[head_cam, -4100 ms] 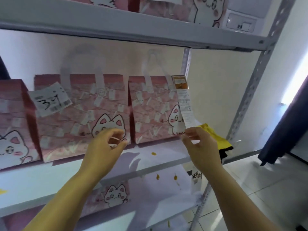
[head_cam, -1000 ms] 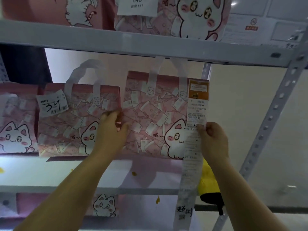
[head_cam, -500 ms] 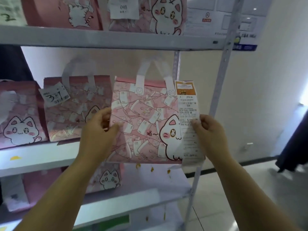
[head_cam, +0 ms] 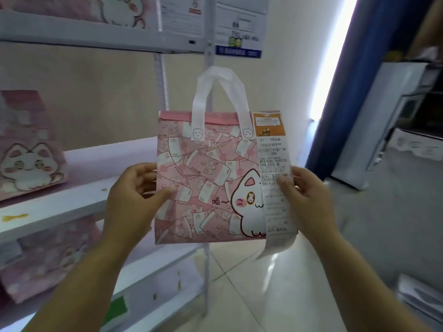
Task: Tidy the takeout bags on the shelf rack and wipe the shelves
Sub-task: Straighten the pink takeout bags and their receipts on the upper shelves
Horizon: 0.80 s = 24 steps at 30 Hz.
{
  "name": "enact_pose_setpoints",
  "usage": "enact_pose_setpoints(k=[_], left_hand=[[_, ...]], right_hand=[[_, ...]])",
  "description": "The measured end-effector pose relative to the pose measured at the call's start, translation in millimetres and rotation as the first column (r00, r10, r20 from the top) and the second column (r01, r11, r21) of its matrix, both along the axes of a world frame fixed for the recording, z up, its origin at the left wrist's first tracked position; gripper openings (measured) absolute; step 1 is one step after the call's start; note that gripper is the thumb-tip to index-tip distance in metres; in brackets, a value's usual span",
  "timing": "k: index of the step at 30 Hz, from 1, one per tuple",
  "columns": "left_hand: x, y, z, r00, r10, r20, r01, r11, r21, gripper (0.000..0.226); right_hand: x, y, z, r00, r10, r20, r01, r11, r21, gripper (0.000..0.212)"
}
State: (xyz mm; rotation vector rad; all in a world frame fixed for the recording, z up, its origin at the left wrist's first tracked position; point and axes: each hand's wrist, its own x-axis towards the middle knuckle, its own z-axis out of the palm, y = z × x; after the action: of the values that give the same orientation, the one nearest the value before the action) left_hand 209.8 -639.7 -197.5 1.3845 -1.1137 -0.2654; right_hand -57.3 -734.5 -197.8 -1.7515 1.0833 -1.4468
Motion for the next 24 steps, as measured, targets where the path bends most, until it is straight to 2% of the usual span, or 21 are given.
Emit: enact_pose_setpoints(k=[8, 13, 17, 24], left_hand=[[-133.2, -112.2, -7.4, 0.969, -0.247, -0.018, 0.247, 0.969, 0.005, 0.046], [-239.4, -189.3, -14.2, 0.948, -0.319, 0.005, 0.319, 0.948, 0.021, 0.046], [-314.7, -246.8, -16.4, 0.929, -0.368, -0.038, 0.369, 0.929, 0.013, 0.045], [-414.6, -341.2, -15.3, 0.885, -0.464, -0.031, 0.464, 0.885, 0.019, 0.044]], right_hand=[[-151.1, -42.4, -2.6, 0.971, -0.240, 0.020, 0.239, 0.971, 0.020, 0.015], [-255.7, -86.1, -1.8, 0.947, -0.323, 0.007, 0.322, 0.946, 0.026, 0.013], [-329.0, -124.7, -1.8, 0.927, -0.376, -0.002, 0.376, 0.925, 0.048, 0.013], [-422.8, -197.0, -1.8, 0.880, -0.472, -0.048, 0.473, 0.881, 0.005, 0.015]])
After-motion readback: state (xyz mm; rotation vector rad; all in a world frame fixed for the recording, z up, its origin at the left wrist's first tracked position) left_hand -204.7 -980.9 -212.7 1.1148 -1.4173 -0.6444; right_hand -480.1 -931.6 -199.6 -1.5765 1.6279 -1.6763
